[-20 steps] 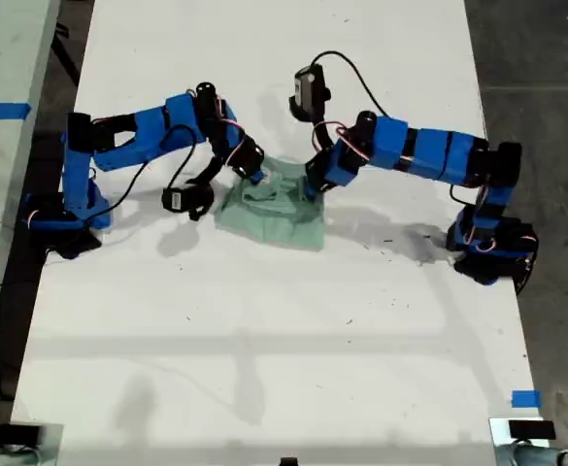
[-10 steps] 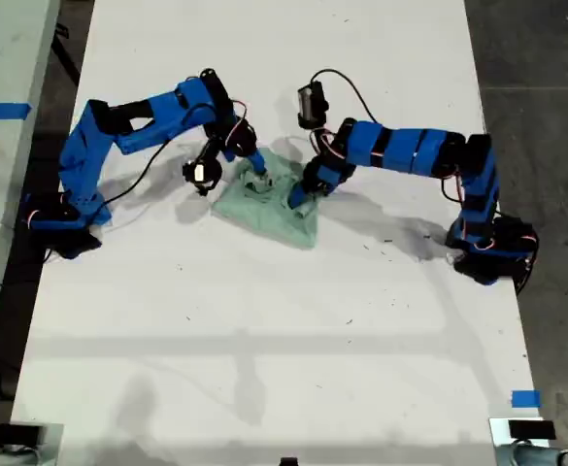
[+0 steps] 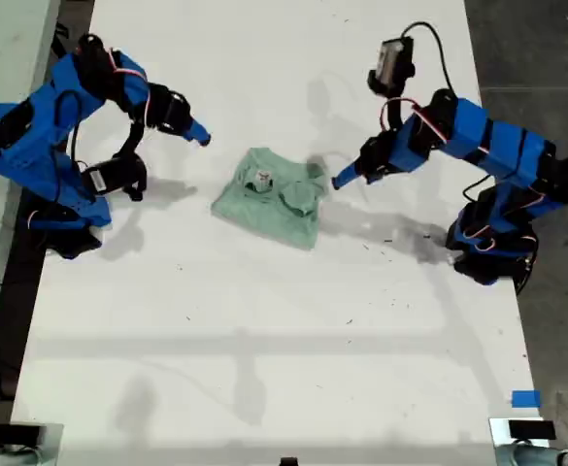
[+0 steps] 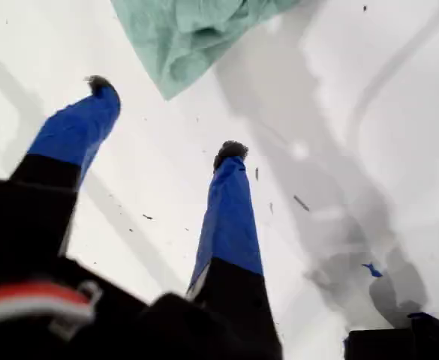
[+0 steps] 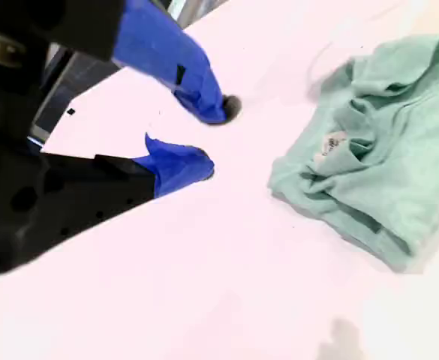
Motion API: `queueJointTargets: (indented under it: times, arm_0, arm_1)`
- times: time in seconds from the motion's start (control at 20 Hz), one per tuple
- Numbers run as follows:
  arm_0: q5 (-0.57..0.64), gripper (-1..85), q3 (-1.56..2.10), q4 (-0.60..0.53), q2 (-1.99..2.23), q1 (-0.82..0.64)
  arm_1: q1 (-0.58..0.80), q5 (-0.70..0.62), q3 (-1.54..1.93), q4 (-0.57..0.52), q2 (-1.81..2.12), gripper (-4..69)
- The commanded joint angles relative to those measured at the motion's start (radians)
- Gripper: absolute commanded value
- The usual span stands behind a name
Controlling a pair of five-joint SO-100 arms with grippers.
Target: Fold tshirt
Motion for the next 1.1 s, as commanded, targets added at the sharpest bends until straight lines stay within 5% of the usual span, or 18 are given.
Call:
queueJointTargets:
  times: [0.0,0.2,0.3,0.45,0.55,0.65,0.75,0.9,1.05]
  arm_0:
    - [-0.137,0.2,0.603,-0.238,0.548,0.078]
    - [-0.281,0.2,1.140,-0.268,1.138,0.094]
    - [-0.318,0.2,1.261,-0.212,1.244,0.098]
    - [-0.351,0.2,1.414,-0.270,1.253,0.098]
    - [-0.364,3.8,1.459,-0.149,1.244,0.048]
    - [-0.365,5.4,1.454,-0.046,1.247,0.029]
    - [-0.354,5.8,1.457,-0.043,1.247,0.025]
    - [-0.348,5.8,1.457,-0.043,1.249,0.025]
    - [-0.348,5.8,1.457,-0.043,1.249,0.028]
  arm_1:
    - [-0.098,0.175,0.259,-0.124,0.324,17.5]
    - [-0.212,0.353,0.761,-0.333,0.764,11.1]
    - [-0.249,0.436,0.985,-0.368,0.997,9.5]
    - [-0.281,0.560,1.259,-0.327,1.289,7.9]
    - [-0.298,0.563,1.282,-0.334,1.281,7.7]
    - [-0.285,0.704,1.292,-0.353,1.285,7.9]
    - [-0.253,0.566,1.292,-0.351,1.285,8.0]
    - [-0.250,-0.018,1.287,-0.342,1.285,7.5]
    - [-0.256,0.003,1.285,-0.341,1.285,6.8]
